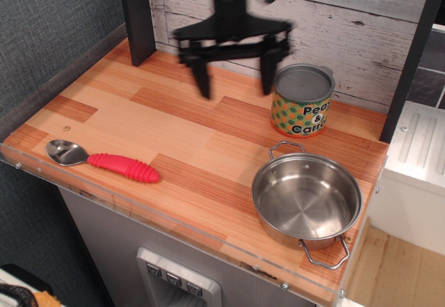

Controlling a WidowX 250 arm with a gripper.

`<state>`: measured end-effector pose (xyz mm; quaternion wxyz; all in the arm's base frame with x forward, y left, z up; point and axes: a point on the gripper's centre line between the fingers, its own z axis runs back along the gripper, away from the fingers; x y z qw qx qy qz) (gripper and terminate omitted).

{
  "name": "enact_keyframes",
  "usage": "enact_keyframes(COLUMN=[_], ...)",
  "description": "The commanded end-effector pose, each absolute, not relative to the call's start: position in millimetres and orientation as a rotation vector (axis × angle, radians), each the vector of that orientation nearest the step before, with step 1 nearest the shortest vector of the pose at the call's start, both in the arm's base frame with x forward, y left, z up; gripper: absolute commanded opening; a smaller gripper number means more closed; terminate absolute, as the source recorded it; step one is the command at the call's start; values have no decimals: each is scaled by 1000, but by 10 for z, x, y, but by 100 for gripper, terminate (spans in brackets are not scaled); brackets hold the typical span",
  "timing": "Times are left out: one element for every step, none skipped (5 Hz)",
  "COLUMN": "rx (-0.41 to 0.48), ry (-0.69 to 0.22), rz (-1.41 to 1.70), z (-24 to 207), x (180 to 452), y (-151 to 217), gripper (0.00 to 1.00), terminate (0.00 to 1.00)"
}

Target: Move the can behind the red spoon

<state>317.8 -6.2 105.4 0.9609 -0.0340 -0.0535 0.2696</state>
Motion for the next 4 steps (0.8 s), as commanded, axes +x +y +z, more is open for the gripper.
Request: enact_keyframes(rx=[-43, -76, -97, -87], ry=[-73, -20, 62, 75], rz=[612, 732, 866, 911], z=[1094, 1091, 1031, 913], x=[3596, 3676, 3747, 3811], y=[-617, -750, -737, -759], gripper=[100, 100, 100, 100], terminate=[0, 0, 0, 0])
